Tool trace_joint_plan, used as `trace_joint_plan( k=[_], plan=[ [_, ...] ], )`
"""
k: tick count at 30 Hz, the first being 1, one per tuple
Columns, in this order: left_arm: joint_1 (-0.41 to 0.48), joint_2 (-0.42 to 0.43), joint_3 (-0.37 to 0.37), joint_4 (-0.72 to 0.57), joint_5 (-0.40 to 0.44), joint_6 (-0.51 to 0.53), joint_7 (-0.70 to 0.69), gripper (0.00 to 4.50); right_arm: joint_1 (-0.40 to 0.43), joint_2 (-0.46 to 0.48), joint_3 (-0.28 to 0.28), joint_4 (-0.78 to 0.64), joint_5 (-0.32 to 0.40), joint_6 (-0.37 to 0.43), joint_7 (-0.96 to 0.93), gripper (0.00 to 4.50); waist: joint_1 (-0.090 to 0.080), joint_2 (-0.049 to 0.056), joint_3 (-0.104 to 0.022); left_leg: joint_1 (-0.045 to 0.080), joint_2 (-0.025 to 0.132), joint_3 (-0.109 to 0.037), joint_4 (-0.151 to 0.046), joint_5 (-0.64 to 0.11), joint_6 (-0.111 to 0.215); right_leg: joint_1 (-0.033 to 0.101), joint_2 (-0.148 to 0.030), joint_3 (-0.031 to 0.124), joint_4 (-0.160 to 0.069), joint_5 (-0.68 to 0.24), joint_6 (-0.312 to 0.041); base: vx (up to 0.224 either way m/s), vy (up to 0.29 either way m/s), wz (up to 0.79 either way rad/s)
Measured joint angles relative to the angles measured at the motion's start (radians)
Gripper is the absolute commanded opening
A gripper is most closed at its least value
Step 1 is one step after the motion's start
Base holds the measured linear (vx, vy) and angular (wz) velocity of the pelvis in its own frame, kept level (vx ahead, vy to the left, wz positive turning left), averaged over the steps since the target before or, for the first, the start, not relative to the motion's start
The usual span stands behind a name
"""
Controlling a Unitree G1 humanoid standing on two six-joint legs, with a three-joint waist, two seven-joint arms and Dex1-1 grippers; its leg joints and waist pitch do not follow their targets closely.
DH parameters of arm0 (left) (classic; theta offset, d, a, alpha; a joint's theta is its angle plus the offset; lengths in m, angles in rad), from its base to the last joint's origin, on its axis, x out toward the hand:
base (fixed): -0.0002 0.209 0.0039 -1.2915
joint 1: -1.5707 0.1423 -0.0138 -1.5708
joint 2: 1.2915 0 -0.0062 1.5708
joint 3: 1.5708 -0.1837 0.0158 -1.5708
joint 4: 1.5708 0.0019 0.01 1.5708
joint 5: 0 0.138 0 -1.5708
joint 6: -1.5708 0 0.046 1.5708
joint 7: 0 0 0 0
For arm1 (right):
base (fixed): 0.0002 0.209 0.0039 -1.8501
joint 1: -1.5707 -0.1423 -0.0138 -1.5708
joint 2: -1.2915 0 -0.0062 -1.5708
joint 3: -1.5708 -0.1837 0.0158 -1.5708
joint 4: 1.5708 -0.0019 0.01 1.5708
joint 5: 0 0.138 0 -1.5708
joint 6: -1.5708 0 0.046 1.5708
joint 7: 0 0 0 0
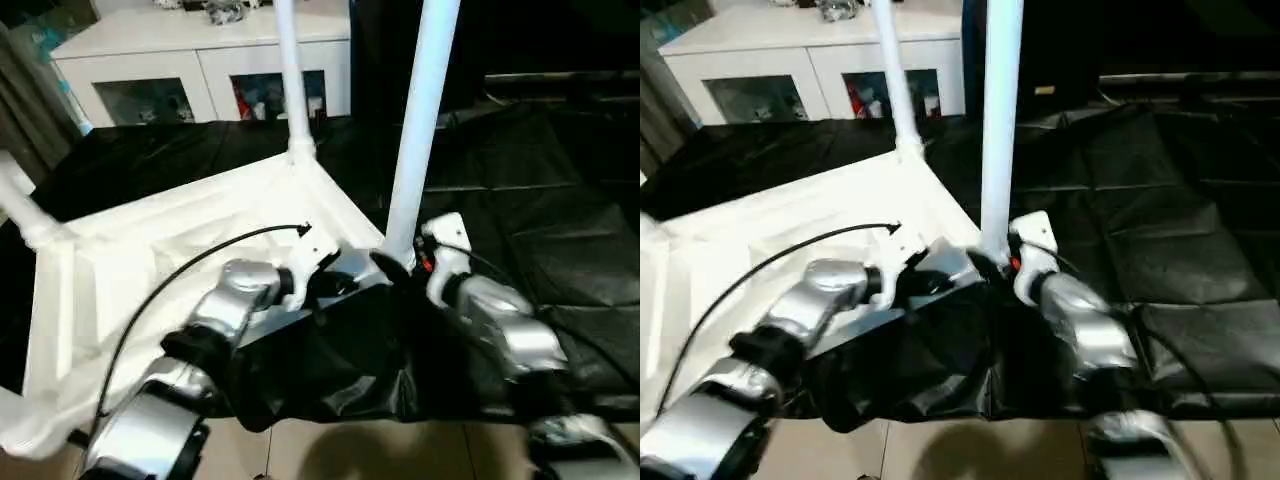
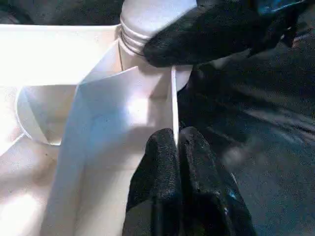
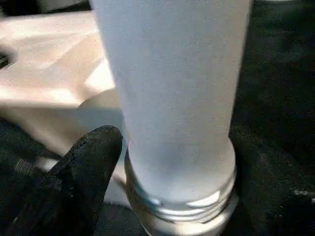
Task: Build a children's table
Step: Insert table leg to table base
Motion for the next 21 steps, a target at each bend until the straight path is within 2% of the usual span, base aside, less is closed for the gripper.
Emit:
trace_joint_plan(
  k=[4,8,11,19,21],
  plan=[
    [0.026,0.058,-0.021,-0.046,-0.011,-0.003,-0.108,0.0,0.033,-0.059,0.033,-0.055,0.008,0.0,0.129,3.7,0.004,0.002,0.0,-0.001,0.0,0.0,0.0,0.0,0.0,0.0,0.0,0.0,-0.001,0.0,0.0,0.0,0.0,0.0],
    [0.056,0.128,-0.052,-0.108,-0.029,-0.001,-0.257,0.0,0.083,-0.126,0.076,-0.126,0.036,0.0,0.281,3.7,0.02,0.003,0.001,-0.002,0.0,0.0,0.0,0.0,0.0,-0.001,0.0,0.0,-0.002,0.0,0.0,0.0,0.0,0.0],
    [0.061,0.157,-0.064,-0.135,-0.03,0.008,-0.319,0.0,0.099,-0.155,0.094,-0.16,0.047,-0.005,0.356,3.7,0.028,0.003,0.001,-0.002,0.0,0.001,0.001,0.0,0.0,0.0,0.0,0.0,-0.002,0.0,0.0,0.0,0.0,0.0],
    [0.069,0.163,-0.062,-0.147,-0.031,0.019,-0.333,0.0,0.1,-0.146,0.102,-0.169,0.058,0.014,0.374,3.02,0.03,0.002,0.001,-0.002,0.001,0.001,0.001,0.0,0.0,0.0,0.0,0.0,-0.001,0.0,0.0,0.0,0.0,0.0],
    [0.077,0.159,-0.061,-0.158,-0.031,0.022,-0.327,0.0,0.1,-0.137,0.101,-0.171,0.058,0.018,0.369,2.98,0.03,0.002,0.001,-0.001,0.001,0.001,0.001,0.0,0.0,0.0,0.0,0.0,0.0,0.0,0.0,0.0,0.0,0.0]
  ],
)
